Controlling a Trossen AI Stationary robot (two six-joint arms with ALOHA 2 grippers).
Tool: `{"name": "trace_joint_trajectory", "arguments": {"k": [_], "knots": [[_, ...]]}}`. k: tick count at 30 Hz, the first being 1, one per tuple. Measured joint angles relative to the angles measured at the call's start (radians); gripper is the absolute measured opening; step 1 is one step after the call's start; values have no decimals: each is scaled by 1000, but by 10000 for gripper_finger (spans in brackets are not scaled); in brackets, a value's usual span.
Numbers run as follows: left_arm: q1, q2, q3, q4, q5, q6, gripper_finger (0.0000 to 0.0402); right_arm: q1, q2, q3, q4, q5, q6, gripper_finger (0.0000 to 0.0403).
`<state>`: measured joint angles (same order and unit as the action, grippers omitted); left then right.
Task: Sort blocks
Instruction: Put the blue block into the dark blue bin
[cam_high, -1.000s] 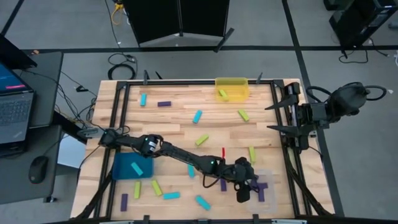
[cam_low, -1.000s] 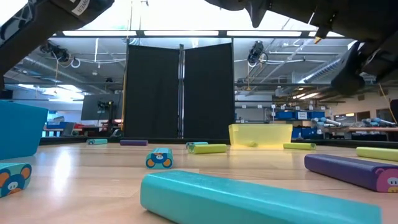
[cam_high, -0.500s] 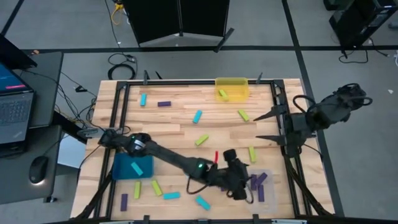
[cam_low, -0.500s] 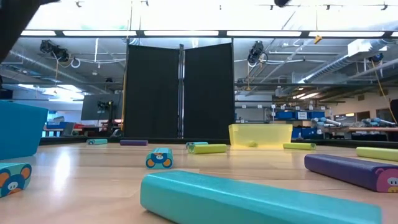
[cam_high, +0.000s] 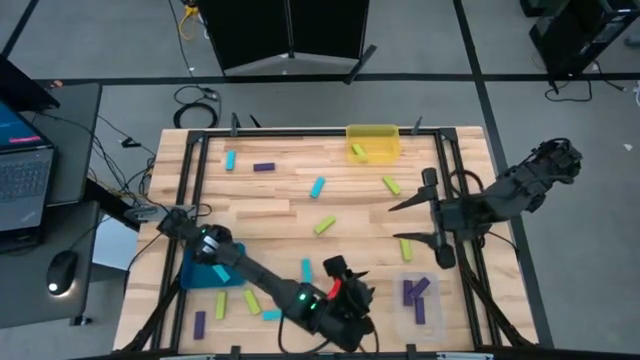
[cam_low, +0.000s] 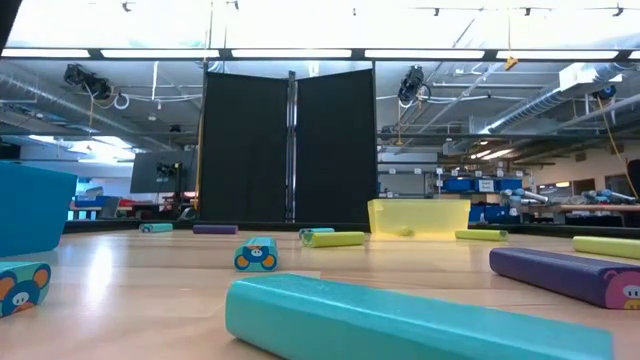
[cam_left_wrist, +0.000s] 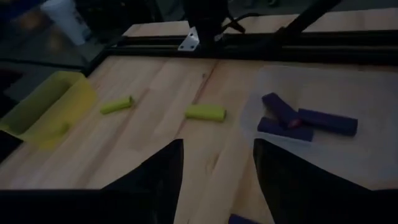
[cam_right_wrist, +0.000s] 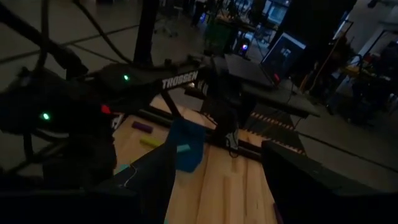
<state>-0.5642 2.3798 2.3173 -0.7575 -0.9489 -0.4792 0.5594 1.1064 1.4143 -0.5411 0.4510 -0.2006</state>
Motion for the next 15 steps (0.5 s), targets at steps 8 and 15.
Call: {"name": "trace_joint_trajectory", "arguments": {"k": [8,15], "knots": [[-61,4,-26,219,58,120,201,-5,28,0,33,-8,-15,245],[-2,4,-223,785,401,407,197,-26,31,1,78,-8,-44,245]]}}
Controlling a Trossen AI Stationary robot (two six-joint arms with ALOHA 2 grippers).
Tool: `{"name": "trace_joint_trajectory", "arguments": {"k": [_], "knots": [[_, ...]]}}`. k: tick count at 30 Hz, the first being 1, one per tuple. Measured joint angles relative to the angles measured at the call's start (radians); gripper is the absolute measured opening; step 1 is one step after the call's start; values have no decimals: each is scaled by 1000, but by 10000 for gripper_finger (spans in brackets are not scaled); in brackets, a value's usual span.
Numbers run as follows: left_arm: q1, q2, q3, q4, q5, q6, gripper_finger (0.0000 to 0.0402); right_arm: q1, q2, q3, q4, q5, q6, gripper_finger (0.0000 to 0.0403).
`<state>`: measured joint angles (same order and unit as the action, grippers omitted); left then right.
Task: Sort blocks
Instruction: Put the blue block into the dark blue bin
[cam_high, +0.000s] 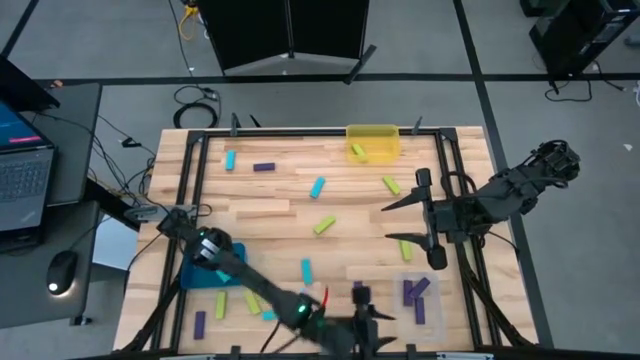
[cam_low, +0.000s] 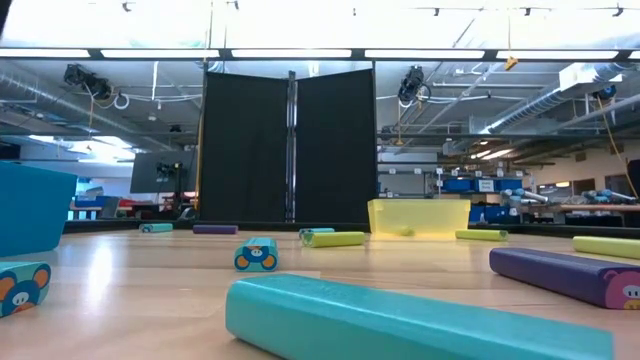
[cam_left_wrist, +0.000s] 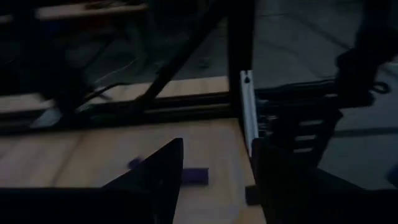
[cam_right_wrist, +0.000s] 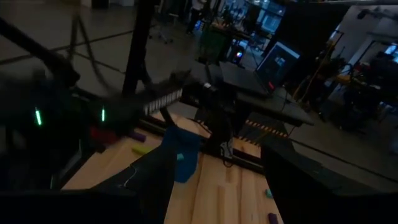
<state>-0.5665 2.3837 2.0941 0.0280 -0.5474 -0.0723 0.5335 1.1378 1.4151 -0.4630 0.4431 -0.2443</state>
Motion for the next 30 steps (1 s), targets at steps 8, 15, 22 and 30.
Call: {"name": "trace_joint_trajectory", "arguments": {"k": [8,15,22,30], "knots": [[133,-30,-193,323,398,65,136,-7,0,0,-4,0,27,245],[147,-362,-671,624,301,151,104,-7,8,0,-25,0,58,245],[146,-756,-1286,987,66,118,102,-60,83,-69,36,11,95,245],[132,-1045,-1583,1140,-127,71,102,-181,310,-153,50,2,364,245]]}}
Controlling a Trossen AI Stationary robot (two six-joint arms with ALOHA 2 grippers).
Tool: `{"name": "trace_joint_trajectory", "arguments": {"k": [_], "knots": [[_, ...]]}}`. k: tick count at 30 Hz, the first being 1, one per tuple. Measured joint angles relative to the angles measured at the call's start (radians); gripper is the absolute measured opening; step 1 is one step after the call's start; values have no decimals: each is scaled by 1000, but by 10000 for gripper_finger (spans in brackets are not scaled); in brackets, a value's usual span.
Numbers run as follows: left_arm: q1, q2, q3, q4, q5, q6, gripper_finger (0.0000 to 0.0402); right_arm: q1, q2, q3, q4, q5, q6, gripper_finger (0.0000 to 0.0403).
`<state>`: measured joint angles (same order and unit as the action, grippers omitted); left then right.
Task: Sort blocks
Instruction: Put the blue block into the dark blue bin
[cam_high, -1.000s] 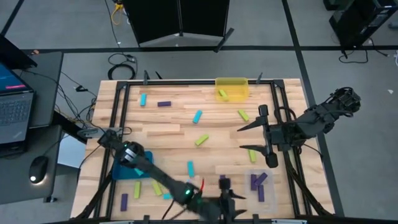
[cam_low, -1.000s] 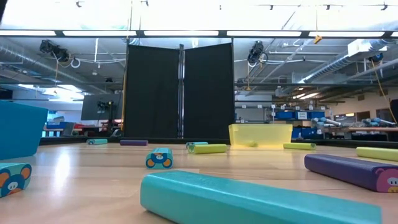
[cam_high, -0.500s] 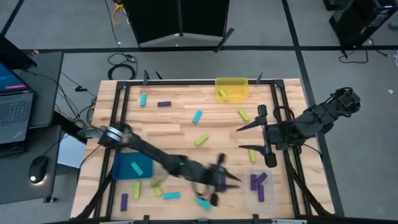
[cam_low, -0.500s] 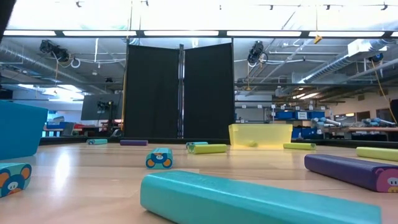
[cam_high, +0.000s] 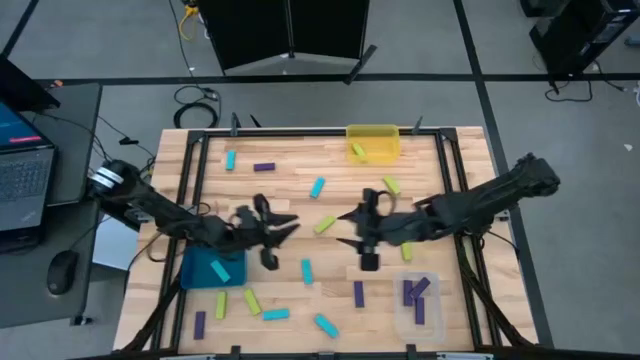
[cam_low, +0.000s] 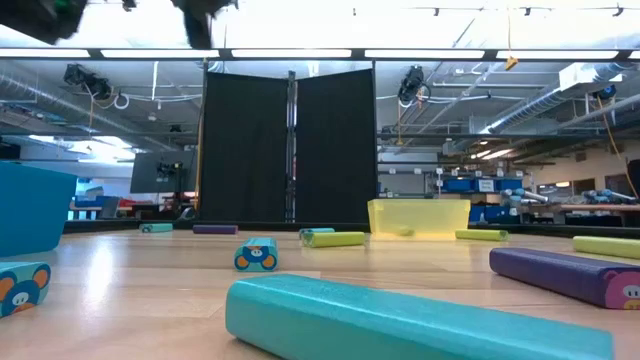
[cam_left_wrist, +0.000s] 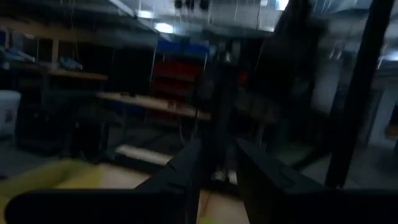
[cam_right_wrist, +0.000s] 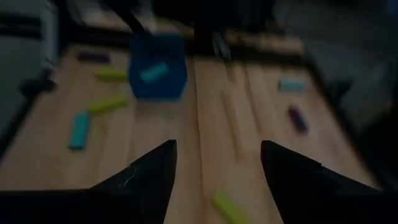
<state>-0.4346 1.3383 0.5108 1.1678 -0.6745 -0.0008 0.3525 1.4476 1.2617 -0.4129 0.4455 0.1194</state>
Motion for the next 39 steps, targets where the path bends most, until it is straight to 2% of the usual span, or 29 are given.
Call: {"name": "trace_joint_trajectory", "arguments": {"k": [6,12,19,24,30,35,39], "knots": [[-29,-160,-40,-39,-91,80,102,-24,180,0,65,-8,122,245],[-78,-319,-40,-222,-171,129,102,-26,229,0,140,6,162,245],[-131,-499,-41,-467,-181,97,102,-9,216,0,145,174,227,245],[-147,-625,-40,-667,-182,36,102,19,219,0,143,260,338,245],[-166,-740,-40,-804,-178,22,101,34,243,1,201,267,464,245],[-171,-794,-40,-847,-176,27,101,40,370,1,412,215,464,244],[-171,-847,-40,-904,-161,21,101,24,462,56,446,212,505,244]]}}
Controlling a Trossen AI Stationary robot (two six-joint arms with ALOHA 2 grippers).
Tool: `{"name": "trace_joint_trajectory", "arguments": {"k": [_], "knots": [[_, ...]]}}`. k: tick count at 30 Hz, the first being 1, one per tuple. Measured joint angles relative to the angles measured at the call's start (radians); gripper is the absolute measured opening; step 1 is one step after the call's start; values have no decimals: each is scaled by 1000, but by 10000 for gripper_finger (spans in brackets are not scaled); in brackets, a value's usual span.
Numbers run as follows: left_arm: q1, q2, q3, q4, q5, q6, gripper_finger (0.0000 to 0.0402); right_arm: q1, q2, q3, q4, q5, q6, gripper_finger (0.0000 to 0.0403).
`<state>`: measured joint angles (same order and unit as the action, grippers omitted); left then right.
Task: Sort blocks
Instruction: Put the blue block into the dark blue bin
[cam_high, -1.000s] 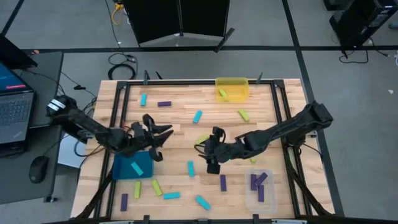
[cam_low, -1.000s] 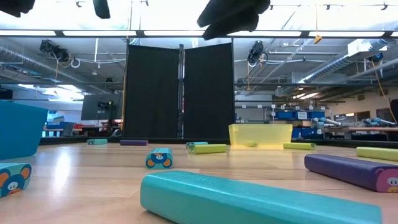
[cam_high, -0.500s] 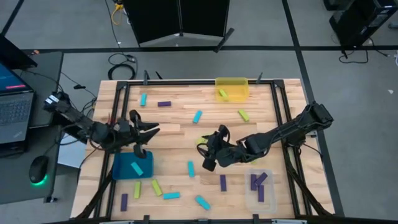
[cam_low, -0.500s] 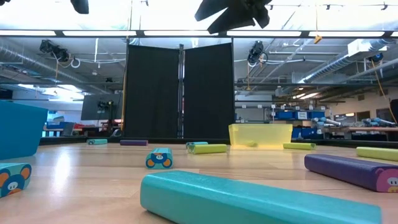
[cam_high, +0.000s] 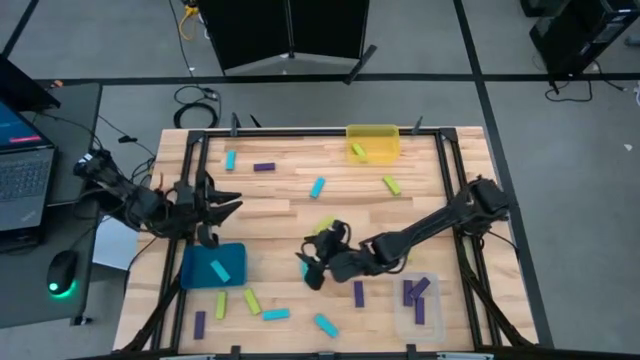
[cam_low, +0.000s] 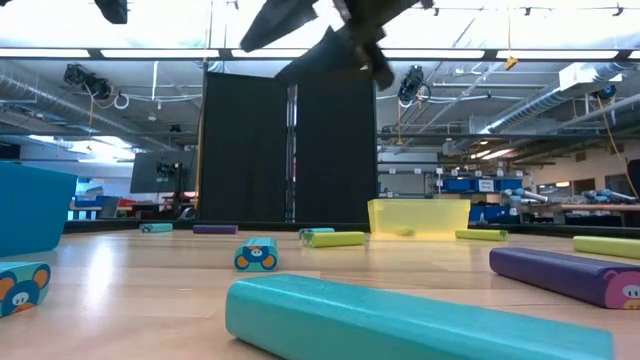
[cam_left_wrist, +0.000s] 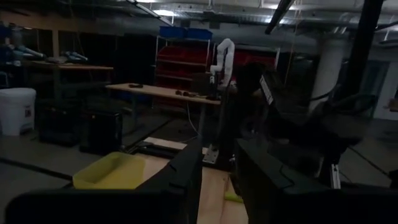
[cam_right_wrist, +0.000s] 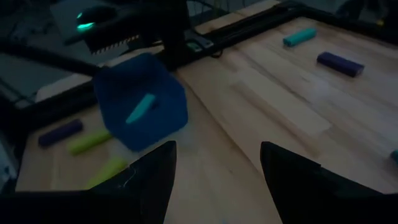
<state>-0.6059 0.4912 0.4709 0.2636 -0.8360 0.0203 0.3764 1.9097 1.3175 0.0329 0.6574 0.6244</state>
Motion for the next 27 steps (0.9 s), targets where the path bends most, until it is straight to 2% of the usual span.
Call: {"name": "trace_joint_trajectory", "arguments": {"k": [3,8,14,17,22,27], "knots": [[0,-53,0,-53,3,-2,101,-13,63,66,-24,-29,37,243],[0,-148,0,-144,3,-1,101,-27,187,238,-182,-83,76,240],[0,-225,0,-241,3,-25,101,-57,303,497,-569,-90,216,240],[1,-246,0,-276,3,-33,101,-66,342,588,-708,-117,274,241],[1,-259,0,-299,3,-36,101,-66,410,660,-792,-153,347,254],[1,-259,0,-311,3,-37,101,-64,431,663,-857,-181,467,277]]}}
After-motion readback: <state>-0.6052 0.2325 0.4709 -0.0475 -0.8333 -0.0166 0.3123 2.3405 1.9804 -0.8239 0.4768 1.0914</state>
